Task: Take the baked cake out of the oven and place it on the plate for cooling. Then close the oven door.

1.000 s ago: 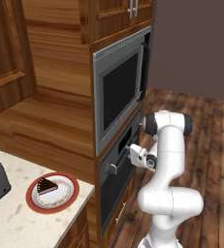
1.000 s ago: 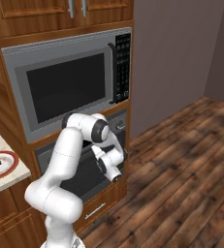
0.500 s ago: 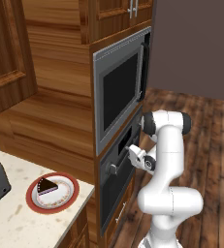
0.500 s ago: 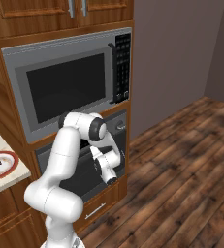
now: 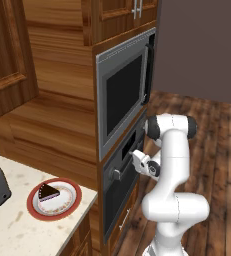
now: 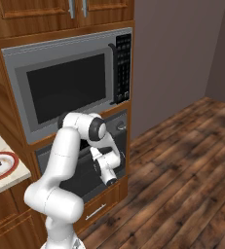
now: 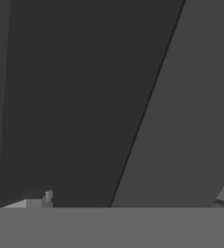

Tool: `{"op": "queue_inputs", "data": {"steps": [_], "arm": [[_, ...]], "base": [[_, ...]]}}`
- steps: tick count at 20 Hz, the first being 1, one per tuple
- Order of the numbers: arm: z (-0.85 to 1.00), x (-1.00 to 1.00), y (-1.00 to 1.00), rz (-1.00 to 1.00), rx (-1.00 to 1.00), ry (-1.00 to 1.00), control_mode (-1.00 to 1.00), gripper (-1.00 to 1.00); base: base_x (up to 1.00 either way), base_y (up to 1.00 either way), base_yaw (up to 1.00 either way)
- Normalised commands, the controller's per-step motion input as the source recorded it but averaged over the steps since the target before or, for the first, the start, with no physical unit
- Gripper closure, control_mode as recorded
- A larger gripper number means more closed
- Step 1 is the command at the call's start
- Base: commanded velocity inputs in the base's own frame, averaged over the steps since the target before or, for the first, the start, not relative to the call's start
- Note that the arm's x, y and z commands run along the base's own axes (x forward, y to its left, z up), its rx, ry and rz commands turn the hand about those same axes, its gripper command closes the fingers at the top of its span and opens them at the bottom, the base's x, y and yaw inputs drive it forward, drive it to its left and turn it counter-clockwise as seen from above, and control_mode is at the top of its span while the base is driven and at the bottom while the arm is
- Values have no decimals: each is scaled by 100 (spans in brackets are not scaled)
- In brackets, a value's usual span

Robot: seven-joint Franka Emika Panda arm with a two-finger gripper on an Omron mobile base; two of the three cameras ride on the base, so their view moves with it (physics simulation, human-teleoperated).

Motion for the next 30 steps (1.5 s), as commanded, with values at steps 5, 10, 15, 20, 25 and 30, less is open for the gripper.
{"op": "queue_inputs", "data": {"steps": [5, 10, 15, 20, 25, 30], "arm": [[-44, 46, 100, 0, 6, 0, -100, -100], [-62, 70, 100, 10, 13, 0, -100, -100], [-93, 99, 100, 30, 20, 0, -100, -100], [-100, 100, 100, 33, 18, 0, -100, -100], [-100, 100, 100, 26, 16, -6, -100, -100], [-100, 100, 100, 22, 23, -14, -100, -100]], "base": [[0, 0, 0], [0, 0, 0], [0, 0, 0], [0, 0, 0], [0, 0, 0], [0, 0, 0]]}}
